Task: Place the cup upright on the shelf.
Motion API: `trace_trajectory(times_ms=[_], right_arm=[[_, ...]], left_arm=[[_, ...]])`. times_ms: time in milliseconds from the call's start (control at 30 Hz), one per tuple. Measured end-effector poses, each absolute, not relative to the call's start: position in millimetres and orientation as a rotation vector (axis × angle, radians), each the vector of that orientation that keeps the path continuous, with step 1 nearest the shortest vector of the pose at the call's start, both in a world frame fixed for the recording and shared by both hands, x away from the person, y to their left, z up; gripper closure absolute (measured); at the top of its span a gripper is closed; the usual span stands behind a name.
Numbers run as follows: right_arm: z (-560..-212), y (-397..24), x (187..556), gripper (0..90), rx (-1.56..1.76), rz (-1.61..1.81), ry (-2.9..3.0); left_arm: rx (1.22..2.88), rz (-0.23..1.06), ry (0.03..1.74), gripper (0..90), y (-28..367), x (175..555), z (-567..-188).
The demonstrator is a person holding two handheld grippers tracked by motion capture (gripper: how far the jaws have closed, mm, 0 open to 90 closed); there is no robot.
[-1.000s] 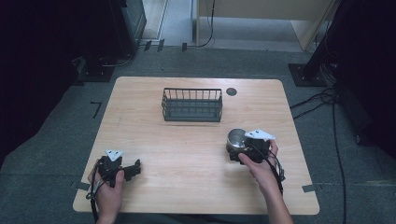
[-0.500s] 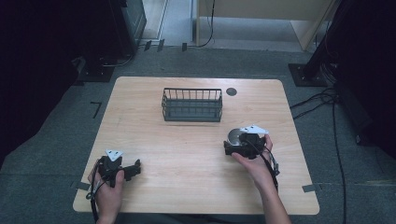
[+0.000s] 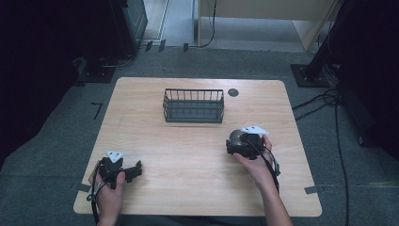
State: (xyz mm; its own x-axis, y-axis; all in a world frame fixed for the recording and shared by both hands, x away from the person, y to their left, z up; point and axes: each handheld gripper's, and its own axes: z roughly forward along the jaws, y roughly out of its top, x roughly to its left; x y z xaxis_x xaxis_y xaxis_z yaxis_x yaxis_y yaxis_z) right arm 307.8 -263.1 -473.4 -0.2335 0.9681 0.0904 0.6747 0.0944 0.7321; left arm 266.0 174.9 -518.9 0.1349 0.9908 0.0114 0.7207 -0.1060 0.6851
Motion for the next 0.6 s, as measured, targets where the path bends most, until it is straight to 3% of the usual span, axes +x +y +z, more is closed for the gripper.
trace_trajectory(times_ms=[600], right_arm=[[-455, -259, 307, 13.7, 1.586, 0.975, 1.975]], left_arm=[[1.887, 0.663, 1.640, 0.0, 175, 266, -519]])
